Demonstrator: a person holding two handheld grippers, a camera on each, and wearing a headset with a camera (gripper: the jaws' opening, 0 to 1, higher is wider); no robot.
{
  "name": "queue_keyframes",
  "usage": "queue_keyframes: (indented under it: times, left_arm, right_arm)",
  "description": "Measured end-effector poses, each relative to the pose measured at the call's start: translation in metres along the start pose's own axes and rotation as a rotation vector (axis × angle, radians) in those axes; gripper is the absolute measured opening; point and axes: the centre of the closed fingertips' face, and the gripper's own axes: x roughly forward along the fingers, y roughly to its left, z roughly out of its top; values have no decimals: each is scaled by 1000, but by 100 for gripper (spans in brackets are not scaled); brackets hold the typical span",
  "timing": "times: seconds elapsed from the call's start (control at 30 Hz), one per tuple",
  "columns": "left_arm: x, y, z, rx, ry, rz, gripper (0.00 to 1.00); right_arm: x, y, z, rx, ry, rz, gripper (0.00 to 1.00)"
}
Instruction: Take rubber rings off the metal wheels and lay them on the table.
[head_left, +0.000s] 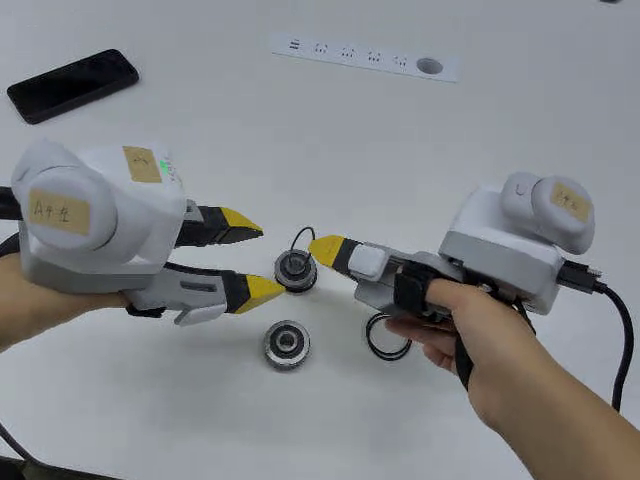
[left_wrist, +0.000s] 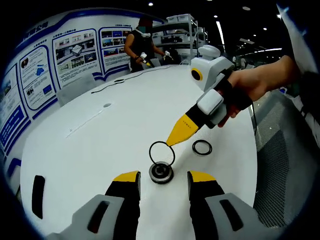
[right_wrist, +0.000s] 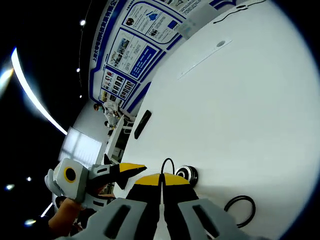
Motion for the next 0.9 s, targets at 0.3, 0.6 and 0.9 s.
queue_keyframes:
  times: [0.3, 0.6, 0.9]
  left_arm:
    - [-20, 10, 6, -40, -45, 58, 41]
    - [-21, 8, 7, -60, -59, 65, 40]
    - [-16, 5, 14, -57, -64, 63, 40]
  right_arm:
    - [-25, -15, 0, 10, -30, -43, 2]
    - [-46, -47, -23, 69, -16, -109, 2]
    - [-58, -62, -35, 89, 4, -144, 2]
